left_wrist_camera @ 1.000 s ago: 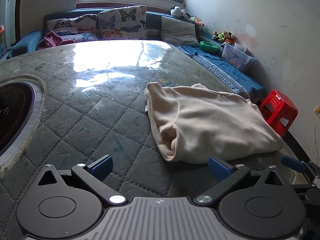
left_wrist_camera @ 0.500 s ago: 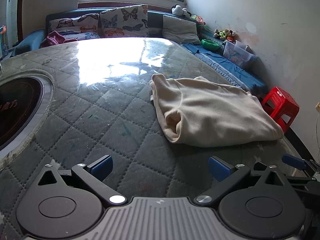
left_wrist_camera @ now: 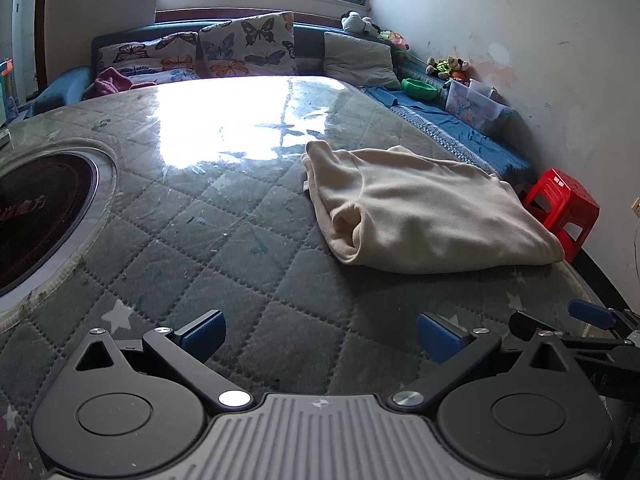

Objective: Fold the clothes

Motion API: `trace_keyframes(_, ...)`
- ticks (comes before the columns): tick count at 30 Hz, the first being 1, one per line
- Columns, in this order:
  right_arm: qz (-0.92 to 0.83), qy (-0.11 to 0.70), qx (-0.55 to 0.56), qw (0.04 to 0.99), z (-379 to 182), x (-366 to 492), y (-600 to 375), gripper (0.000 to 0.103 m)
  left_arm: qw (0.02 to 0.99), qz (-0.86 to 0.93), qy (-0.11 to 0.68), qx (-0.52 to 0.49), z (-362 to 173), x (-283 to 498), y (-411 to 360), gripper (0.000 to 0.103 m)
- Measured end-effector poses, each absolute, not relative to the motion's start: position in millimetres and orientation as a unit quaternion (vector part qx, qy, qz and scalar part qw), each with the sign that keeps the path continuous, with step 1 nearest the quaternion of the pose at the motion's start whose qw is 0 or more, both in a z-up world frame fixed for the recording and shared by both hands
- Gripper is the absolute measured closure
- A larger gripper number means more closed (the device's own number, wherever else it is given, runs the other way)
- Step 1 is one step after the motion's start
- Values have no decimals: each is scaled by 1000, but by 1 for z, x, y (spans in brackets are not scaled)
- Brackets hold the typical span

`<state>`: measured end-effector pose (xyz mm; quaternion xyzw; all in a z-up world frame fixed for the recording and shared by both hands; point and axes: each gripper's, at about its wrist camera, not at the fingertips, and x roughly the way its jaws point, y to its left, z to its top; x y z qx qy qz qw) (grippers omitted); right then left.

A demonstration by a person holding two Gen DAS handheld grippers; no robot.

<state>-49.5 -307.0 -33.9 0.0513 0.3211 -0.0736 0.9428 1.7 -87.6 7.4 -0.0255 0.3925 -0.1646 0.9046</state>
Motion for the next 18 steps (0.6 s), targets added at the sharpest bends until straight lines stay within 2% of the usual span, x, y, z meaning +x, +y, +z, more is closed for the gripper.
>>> trace_keyframes(18,-68,324,42,943,-36,-62,-301,0,902,-166,397,-13,3,-14,-93,0)
